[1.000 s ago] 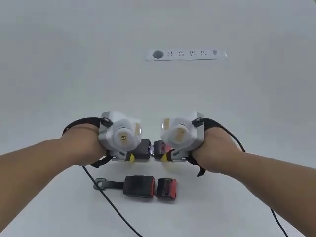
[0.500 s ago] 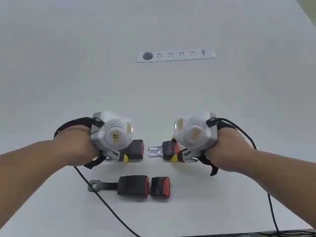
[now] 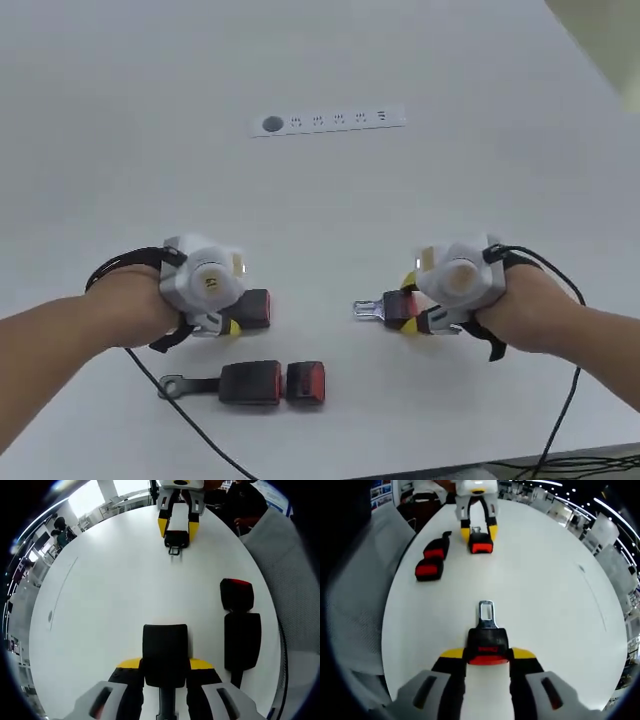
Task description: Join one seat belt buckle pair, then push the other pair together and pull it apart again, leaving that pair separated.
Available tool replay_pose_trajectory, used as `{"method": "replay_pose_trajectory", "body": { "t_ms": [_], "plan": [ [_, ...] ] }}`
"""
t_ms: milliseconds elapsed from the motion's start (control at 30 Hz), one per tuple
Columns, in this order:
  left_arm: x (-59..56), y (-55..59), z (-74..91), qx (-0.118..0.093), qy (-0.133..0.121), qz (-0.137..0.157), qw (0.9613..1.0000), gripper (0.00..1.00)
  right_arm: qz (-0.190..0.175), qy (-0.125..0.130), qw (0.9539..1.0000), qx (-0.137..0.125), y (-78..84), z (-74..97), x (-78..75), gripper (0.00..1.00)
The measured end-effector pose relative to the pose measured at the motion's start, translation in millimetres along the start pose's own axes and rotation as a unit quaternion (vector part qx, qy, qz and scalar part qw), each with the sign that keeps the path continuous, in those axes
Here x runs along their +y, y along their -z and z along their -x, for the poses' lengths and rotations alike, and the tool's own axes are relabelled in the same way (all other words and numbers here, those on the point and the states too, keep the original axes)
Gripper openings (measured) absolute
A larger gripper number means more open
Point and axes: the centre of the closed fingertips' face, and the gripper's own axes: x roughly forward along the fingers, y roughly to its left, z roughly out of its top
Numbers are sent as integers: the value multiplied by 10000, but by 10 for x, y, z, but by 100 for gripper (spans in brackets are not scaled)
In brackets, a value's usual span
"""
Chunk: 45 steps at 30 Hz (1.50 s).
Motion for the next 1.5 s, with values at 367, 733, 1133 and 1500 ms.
{"method": "replay_pose_trajectory", "body": {
  "t_ms": [367, 733, 1133, 1500],
  "plan": [
    [3, 1, -1, 28, -107, 136, 9998, 33, -208, 273, 9992, 226, 229, 60, -52, 36],
    [-6, 2, 30, -134, -242, 316, 9991, 34, -1615, 822, 9828, -361, 377, 233, 45, 48],
    [-203, 184, 454, -420, -962, 1041, 9890, 47, -2159, 1073, 9674, -774, 309, 558, 539, 60],
    [-642, 421, 964, -1162, -1459, 2610, 9472, 68, -2397, 1266, 9571, -1024, 211, 851, 719, 73]
  ]
}}
